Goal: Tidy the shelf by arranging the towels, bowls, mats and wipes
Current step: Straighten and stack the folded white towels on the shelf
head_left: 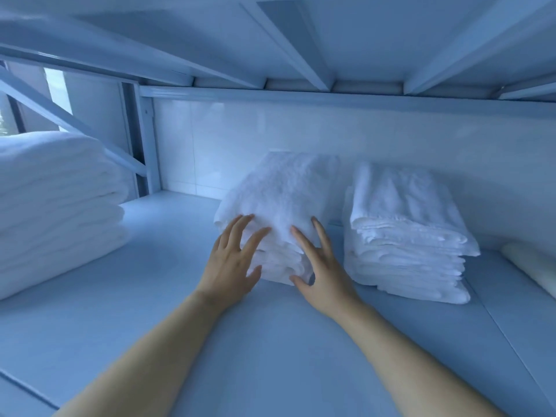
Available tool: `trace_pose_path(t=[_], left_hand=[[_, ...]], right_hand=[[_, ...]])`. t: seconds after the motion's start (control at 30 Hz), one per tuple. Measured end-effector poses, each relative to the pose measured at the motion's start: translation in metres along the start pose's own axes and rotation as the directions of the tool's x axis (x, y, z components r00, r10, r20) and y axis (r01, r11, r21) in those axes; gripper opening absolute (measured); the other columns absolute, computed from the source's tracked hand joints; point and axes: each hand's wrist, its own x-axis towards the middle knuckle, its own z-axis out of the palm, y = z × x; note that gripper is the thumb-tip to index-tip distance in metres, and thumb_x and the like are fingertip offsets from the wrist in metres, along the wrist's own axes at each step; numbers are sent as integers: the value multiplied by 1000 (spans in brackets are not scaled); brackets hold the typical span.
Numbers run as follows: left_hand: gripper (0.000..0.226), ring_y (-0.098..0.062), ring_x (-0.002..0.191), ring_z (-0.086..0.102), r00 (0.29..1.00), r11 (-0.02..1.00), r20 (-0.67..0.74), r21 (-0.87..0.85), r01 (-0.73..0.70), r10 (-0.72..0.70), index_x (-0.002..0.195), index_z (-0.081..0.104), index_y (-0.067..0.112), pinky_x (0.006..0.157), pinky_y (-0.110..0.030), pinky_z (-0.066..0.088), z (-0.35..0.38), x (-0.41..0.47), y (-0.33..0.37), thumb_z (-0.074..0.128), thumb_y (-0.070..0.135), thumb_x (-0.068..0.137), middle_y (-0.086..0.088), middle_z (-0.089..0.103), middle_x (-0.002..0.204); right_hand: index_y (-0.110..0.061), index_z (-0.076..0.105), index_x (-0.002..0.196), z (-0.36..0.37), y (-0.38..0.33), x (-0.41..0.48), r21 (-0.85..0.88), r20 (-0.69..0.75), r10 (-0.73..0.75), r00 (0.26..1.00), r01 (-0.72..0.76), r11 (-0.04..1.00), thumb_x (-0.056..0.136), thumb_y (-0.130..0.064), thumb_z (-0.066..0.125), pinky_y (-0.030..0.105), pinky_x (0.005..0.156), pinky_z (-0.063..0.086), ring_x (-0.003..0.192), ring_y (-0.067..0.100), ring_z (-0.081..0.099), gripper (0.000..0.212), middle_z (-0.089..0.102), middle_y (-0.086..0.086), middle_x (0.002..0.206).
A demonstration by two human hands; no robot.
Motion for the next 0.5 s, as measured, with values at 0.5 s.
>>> trace_pose_path(t=[0.5], left_hand=[[36, -13, 90, 66, 965, 998, 262, -48, 30, -16, 95, 72, 32, 59, -22, 47, -11, 0, 13, 73, 8, 68, 13, 67, 104]], right_hand=[[-51, 6, 138, 10, 12, 2, 14, -155, 20, 988, -18, 1000, 83, -18, 64, 17, 80, 37, 108, 10, 46, 86, -2, -3, 153]])
